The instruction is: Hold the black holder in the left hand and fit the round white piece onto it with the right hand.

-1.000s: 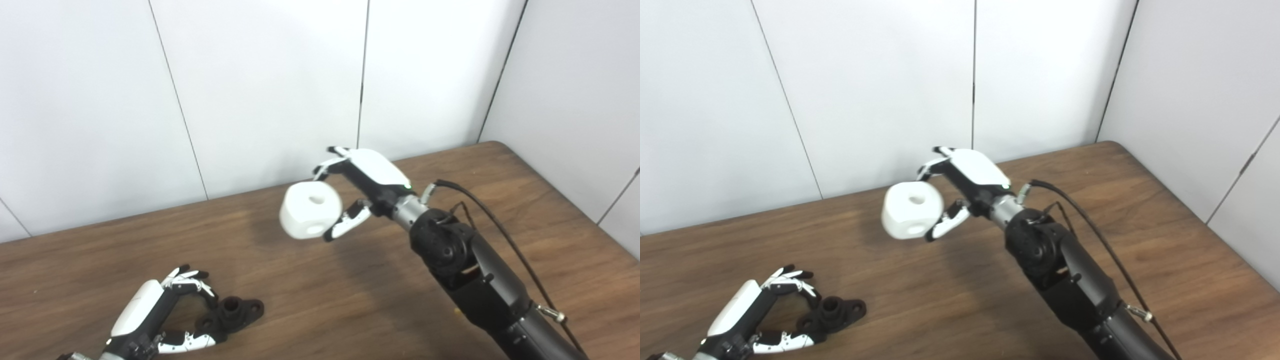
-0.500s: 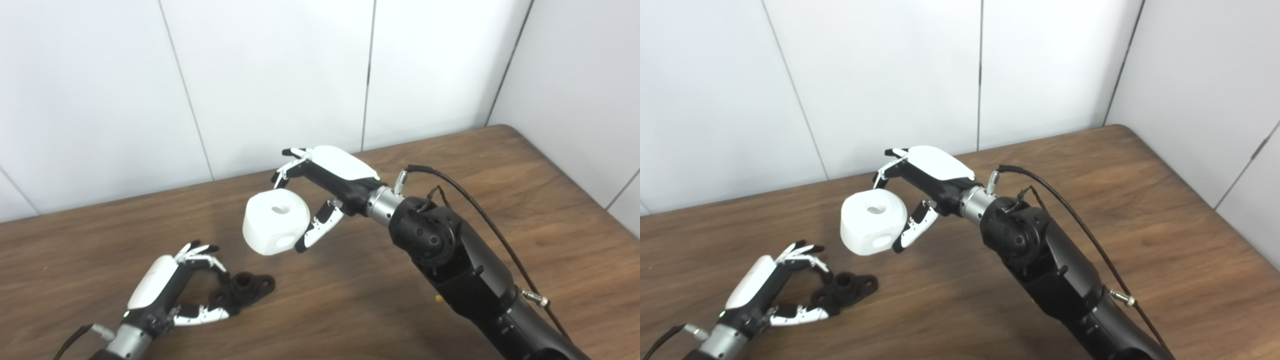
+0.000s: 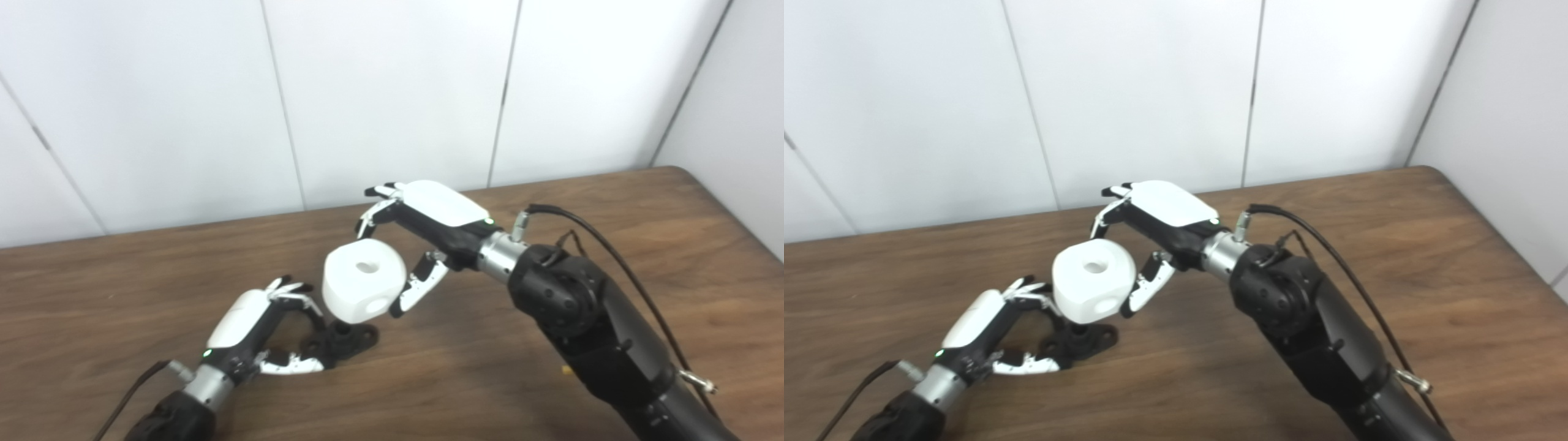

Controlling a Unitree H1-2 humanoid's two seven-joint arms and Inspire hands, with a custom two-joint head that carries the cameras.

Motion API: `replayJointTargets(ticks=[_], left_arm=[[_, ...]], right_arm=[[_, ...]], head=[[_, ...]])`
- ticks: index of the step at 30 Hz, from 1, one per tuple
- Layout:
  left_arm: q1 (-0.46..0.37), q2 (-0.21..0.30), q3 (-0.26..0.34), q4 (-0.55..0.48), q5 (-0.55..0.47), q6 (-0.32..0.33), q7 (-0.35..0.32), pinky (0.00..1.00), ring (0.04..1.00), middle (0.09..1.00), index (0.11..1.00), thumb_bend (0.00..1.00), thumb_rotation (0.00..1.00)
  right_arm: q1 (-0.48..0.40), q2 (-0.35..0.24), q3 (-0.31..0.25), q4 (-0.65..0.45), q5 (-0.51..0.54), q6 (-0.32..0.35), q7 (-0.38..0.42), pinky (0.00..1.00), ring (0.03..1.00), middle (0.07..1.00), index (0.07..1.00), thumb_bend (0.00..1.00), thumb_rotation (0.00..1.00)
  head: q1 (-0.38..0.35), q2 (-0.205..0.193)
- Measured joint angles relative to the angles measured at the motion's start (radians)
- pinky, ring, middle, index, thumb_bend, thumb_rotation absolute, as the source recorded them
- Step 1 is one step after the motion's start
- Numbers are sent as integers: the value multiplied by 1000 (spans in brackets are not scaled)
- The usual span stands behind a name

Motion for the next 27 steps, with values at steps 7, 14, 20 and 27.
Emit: replayJointTargets(ticks=[7,14,20,27], left_arm=[[0,-5,-13,-9,0,20,1,1000,878,668,481,523,52],[3,-9,-25,-12,7,25,20,991,875,666,481,523,53],[10,-13,-32,-34,26,41,21,992,875,666,481,523,54],[13,-20,-32,-36,26,46,21,1000,878,668,481,523,53]], right_arm=[[-33,-4,12,6,-10,-45,7,1000,939,735,478,525,138],[-33,-4,32,39,-34,-78,23,1000,932,729,478,525,138],[-33,-4,32,39,-44,-91,29,1000,929,726,478,525,139],[-31,-4,31,45,-40,-95,36,1000,931,730,478,525,137]], head=[[25,12],[35,20],[46,26],[52,25]])
